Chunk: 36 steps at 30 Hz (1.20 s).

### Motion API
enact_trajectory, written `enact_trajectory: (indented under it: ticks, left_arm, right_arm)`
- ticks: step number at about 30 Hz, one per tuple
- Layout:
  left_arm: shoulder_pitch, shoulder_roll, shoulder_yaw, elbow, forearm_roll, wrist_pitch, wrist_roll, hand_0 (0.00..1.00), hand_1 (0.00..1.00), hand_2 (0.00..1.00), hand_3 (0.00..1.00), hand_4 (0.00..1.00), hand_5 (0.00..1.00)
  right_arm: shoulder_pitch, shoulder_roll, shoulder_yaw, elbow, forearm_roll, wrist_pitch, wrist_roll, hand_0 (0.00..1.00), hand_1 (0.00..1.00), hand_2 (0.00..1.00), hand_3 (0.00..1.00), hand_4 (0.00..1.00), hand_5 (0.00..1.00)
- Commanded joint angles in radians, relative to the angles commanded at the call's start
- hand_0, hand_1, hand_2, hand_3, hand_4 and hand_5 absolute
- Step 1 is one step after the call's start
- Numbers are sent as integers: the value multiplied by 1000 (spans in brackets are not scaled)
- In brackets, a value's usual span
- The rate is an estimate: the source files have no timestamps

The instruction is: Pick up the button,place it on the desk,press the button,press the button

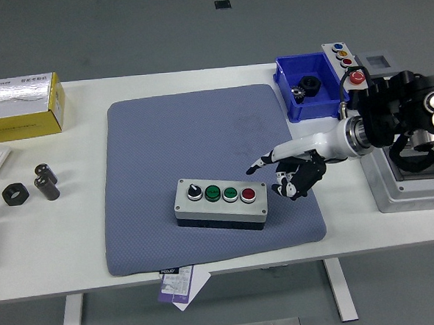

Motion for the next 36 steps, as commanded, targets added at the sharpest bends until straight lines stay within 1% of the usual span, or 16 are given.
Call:
enact_trajectory:
  ticks: [3,7,8,11,12,13,14,19,20,25,26,30,31,32,34,36]
  left_arm:
    - [1,-2,-6,-1,5,0,0,689,630,554,602,676,213]
    - [2,-8,-10,-1,10,0,0,689,630,554,602,676,213]
    - [3,-10,-10,-1,12,0,0,688,630,554,601,676,214]
    - [3,-12,-13,-2,20,-1,0,688,630,554,601,676,214]
    - [4,-13,-15,-2,24,-1,0,688,630,554,601,676,214]
    - [4,-13,-18,-2,27,-1,0,688,630,554,601,676,214]
    - [4,-12,-21,-3,31,-1,0,689,630,555,602,676,212]
    - [12,-12,-21,-2,37,-1,1,689,630,555,602,676,212]
    - [14,-13,-20,-2,37,-1,1,690,631,554,602,676,213]
    - [20,-13,-18,-2,39,-1,1,690,631,554,602,676,213]
    - [20,-13,-19,-2,40,-1,1,689,631,555,602,677,213]
    - [15,-12,-28,-3,54,-1,1,689,631,555,602,677,213]
    - [14,-12,-33,-4,61,-1,1,689,631,555,602,677,213]
    - [13,-11,-40,-5,68,-1,0,689,630,555,602,678,213]
    - [10,-10,-52,-7,81,0,-1,689,630,555,602,678,213]
    - [9,-11,-59,-8,90,0,-1,689,630,555,602,678,213]
  right_arm:
    - [-45,0,71,-15,-42,-42,28,16,219,293,998,262,136]
    - [-120,32,157,-55,-120,-147,108,16,219,293,998,262,136]
    - [-144,45,177,-67,-148,-189,139,12,219,300,998,351,172]
    - [-205,87,199,-106,-237,-303,228,12,219,300,998,351,172]
    - [-236,108,211,-130,-290,-357,270,12,219,300,998,351,172]
    - [-258,124,222,-149,-320,-387,297,12,219,300,998,351,172]
    - [-286,144,237,-172,-362,-429,334,96,349,468,998,549,266]
    - [-434,228,314,-266,-484,-621,504,96,349,468,998,549,266]
    - [-462,240,323,-276,-479,-657,535,629,709,715,824,607,263]
    - [-602,282,323,-304,-371,-858,703,629,709,715,824,607,263]
    - [-621,286,320,-307,-350,-894,730,845,838,845,877,666,274]
    - [-667,299,302,-317,-252,-1024,838,845,838,845,877,666,274]
    - [-670,300,299,-318,-227,-1046,860,845,838,845,877,666,274]
    - [-673,300,296,-318,-199,-1066,883,876,860,879,884,733,373]
    - [-679,301,291,-320,-130,-1089,933,876,860,879,884,733,373]
    - [-690,303,293,-326,-63,-1064,976,876,860,879,884,733,373]
